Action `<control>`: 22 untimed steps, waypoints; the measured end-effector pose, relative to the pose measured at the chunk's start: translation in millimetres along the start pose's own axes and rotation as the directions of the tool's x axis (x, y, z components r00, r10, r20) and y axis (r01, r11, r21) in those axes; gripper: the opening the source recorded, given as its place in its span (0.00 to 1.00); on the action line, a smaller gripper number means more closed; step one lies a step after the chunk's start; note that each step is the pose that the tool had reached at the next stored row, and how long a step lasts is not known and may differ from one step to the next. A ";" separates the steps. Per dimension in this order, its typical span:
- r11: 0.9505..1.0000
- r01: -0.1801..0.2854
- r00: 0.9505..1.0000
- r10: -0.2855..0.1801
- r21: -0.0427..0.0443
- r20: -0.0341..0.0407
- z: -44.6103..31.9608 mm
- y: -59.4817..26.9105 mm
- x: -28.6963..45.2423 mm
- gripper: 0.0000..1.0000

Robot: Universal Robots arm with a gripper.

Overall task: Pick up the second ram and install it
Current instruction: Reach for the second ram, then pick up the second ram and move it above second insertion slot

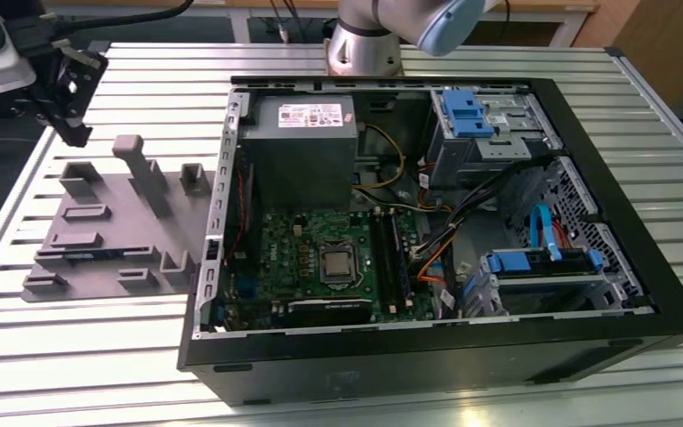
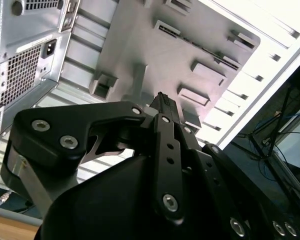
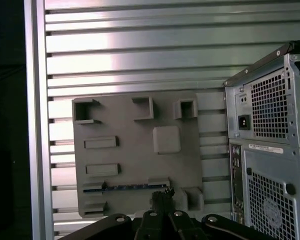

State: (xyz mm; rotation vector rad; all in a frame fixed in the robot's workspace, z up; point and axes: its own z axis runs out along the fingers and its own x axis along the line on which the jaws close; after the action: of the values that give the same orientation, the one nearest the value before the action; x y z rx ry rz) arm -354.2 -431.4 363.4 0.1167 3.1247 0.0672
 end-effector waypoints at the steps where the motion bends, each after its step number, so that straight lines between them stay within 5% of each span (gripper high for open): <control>1: 1.000 0.000 1.000 0.000 0.000 0.000 0.2 -1.1 2.9 0.11; 9: 1.000 0.001 1.000 -0.001 0.000 0.000 2.5 -6.8 26.3 0.11; 22: 1.000 0.001 1.000 -0.001 0.000 0.000 2.6 -7.0 28.0 0.11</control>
State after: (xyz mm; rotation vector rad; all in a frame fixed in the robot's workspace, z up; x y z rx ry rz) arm -382.6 -436.1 360.2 0.1143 3.1248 0.0672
